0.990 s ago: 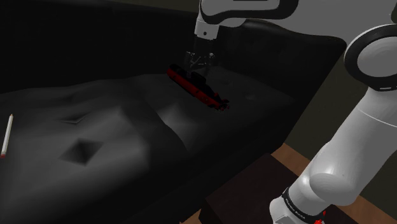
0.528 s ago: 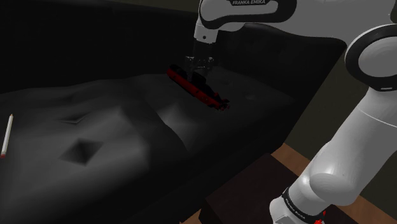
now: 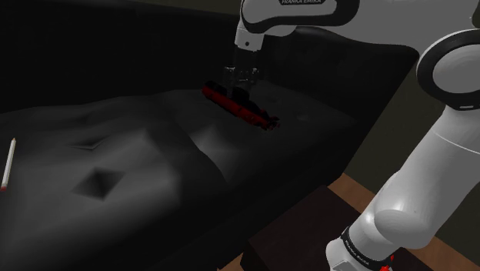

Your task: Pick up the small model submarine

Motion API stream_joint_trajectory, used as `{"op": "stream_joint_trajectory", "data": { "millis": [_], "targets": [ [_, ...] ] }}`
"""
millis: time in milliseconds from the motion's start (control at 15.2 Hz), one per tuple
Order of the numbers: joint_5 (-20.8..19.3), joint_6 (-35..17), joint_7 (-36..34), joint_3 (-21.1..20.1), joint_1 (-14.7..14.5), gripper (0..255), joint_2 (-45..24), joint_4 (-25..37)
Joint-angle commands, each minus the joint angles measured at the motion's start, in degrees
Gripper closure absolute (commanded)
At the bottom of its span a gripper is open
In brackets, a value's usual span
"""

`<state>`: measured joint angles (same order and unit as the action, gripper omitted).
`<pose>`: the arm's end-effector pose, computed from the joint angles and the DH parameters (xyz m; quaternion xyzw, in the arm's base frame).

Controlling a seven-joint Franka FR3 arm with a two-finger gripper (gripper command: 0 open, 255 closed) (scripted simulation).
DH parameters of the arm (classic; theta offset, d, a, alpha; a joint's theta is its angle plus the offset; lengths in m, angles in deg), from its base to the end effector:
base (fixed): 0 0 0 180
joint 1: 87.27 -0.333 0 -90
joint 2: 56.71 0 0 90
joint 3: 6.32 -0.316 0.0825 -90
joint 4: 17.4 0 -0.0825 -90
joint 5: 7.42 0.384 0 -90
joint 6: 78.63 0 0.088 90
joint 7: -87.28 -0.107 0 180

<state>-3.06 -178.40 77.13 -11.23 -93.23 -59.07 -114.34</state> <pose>0.5651 0.1147 0.5588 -0.9992 0.0001 0.0031 0.0394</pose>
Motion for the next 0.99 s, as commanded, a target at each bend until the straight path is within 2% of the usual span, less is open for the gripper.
{"op": "stream_joint_trajectory", "data": {
  "millis": [0,792,924],
  "targets": [
    [-0.02,1.38,-0.12,-0.01,-0.01,255,-0.12,1.57],
    [-0.24,11.23,-0.89,-0.02,-0.03,255,-2.13,13.46],
    [-0.24,11.36,-0.9,-0.03,-0.03,255,-2.16,13.62]
  ]
}}
